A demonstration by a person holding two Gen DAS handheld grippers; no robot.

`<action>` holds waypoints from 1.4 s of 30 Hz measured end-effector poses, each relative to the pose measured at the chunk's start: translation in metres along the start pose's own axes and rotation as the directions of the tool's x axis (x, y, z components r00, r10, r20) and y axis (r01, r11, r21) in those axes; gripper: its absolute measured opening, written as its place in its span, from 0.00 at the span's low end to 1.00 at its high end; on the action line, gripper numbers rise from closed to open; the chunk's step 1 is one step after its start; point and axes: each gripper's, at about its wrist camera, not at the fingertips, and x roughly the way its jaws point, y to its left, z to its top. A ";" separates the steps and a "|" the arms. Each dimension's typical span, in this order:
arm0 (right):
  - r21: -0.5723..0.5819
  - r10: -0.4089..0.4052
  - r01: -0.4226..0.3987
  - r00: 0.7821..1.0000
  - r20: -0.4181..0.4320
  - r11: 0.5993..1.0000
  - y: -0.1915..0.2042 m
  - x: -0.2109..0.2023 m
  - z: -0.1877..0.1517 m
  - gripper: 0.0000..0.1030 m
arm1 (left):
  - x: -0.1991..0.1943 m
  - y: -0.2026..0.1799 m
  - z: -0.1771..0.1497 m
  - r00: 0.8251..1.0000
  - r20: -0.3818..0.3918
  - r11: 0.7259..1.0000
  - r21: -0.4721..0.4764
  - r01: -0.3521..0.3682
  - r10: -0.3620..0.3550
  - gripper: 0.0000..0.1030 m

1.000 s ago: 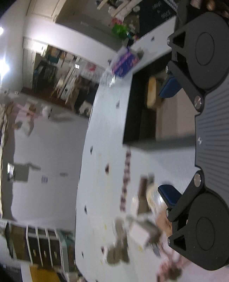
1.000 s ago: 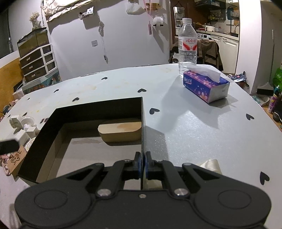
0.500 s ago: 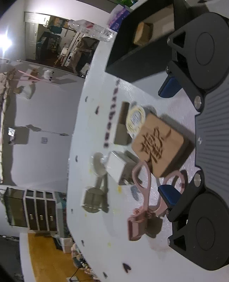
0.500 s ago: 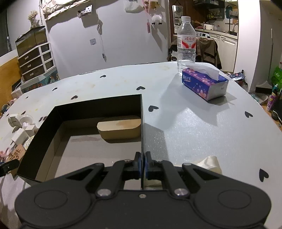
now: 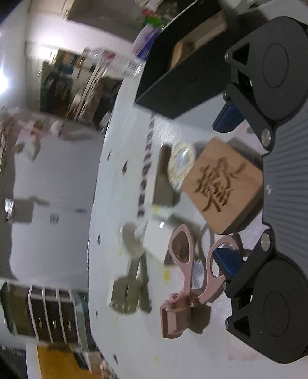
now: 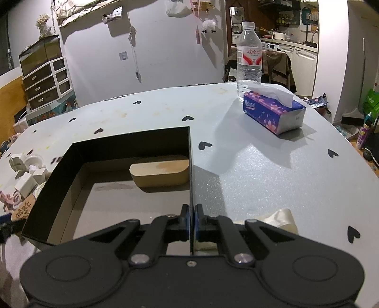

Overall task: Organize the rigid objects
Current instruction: 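Move the left gripper to the carved wooden tile and grasp it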

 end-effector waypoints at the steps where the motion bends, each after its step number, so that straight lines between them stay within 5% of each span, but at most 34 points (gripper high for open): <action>1: 0.001 0.001 -0.001 1.000 -0.001 1.000 0.000 0.000 0.000 0.05 | -0.002 -0.003 -0.003 1.000 -0.006 1.000 0.003 0.019 -0.019 0.99; 10: 0.004 0.002 -0.002 1.000 -0.001 1.000 0.000 0.000 0.000 0.05 | -0.025 -0.043 -0.014 0.969 -0.055 0.965 0.088 0.246 -0.242 0.98; 17: 0.007 0.002 -0.002 1.000 -0.001 1.000 0.000 0.000 -0.001 0.05 | -0.007 -0.040 -0.003 0.994 -0.058 0.995 0.009 0.098 -0.097 0.95; 25: 0.009 -0.005 0.005 1.000 -0.002 1.000 0.000 0.000 -0.001 0.05 | 0.017 -0.049 0.010 0.993 -0.110 0.994 -0.101 -0.044 0.033 0.89; 28: 0.010 -0.007 0.007 1.000 -0.002 1.000 0.001 0.000 -0.001 0.05 | 0.017 -0.048 0.011 0.993 -0.108 0.993 -0.107 -0.059 0.047 0.87; 34: 0.006 -0.009 0.009 1.000 -0.001 1.000 0.002 -0.001 -0.002 0.05 | 0.008 -0.043 0.006 0.994 -0.096 0.996 -0.063 -0.056 0.049 0.65; 42: 0.003 -0.011 0.011 1.000 -0.001 1.000 0.003 -0.001 -0.002 0.05 | -0.011 -0.027 -0.005 0.994 -0.105 0.999 -0.032 -0.037 0.034 0.64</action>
